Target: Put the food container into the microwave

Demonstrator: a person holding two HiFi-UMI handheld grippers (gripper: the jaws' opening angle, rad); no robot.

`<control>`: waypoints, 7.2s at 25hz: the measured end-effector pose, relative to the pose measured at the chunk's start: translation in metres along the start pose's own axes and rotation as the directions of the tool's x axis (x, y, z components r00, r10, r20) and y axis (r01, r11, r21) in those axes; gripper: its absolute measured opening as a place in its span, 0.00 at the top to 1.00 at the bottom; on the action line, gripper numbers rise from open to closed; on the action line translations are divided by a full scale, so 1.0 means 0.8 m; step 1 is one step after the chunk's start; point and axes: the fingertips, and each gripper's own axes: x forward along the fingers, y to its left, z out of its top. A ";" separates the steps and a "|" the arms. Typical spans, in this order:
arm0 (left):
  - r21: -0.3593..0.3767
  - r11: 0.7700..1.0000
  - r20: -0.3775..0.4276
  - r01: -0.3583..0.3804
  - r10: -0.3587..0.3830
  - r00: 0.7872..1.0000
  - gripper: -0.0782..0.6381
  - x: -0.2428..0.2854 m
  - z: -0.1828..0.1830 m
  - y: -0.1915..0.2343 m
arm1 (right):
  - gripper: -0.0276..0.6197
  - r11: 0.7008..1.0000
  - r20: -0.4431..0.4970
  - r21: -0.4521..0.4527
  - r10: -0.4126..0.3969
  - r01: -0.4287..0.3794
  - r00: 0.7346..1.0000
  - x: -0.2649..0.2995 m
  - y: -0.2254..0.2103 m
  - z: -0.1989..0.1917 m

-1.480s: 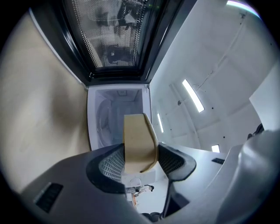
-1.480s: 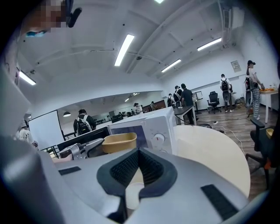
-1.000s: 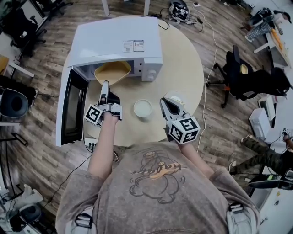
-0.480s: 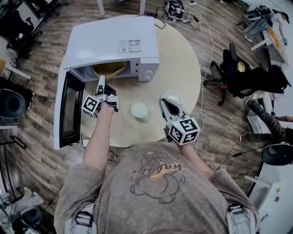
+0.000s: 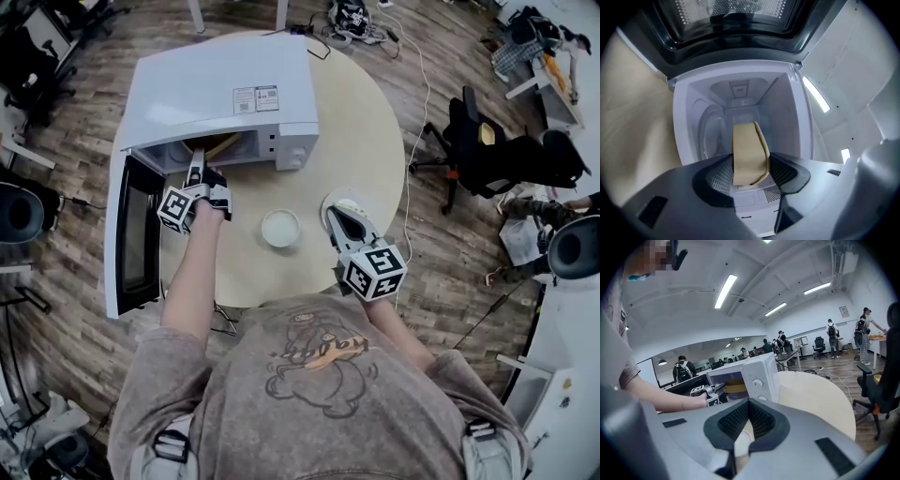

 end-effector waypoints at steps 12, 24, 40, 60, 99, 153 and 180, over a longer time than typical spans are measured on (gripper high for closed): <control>0.014 0.999 -0.022 -0.050 0.050 0.998 0.55 0.029 0.007 0.017 | 0.96 1.000 -0.024 0.014 0.000 0.000 1.000 0.010 -0.009 -0.004; -0.039 0.994 -0.040 -0.102 0.101 0.994 0.55 0.028 0.007 0.033 | 0.96 1.000 -0.034 0.020 0.006 -0.005 0.999 0.018 -0.013 -0.006; 0.095 0.971 -0.150 -0.221 0.234 0.961 0.56 0.035 -0.001 0.045 | 0.96 0.999 -0.031 0.032 -0.010 0.011 0.999 0.010 -0.016 -0.011; 0.057 0.944 -0.354 -0.324 0.323 0.878 0.55 0.039 -0.016 0.059 | 0.96 0.999 -0.031 0.044 0.004 -0.003 1.000 0.017 -0.008 -0.015; 0.039 0.987 -0.588 -0.155 0.148 0.795 0.47 0.030 -0.074 0.027 | 0.96 0.999 -0.043 0.050 0.018 -0.016 0.999 0.023 -0.013 -0.016; -0.179 0.946 -0.597 -0.270 0.114 0.794 0.50 0.019 -0.078 0.055 | 0.96 0.996 -0.049 0.087 0.015 -0.011 0.999 0.029 -0.022 -0.021; 0.002 0.984 -0.556 -0.180 0.151 0.817 0.82 -0.009 -0.071 0.035 | 0.96 0.996 -0.041 0.081 0.028 -0.024 0.999 0.032 -0.017 -0.018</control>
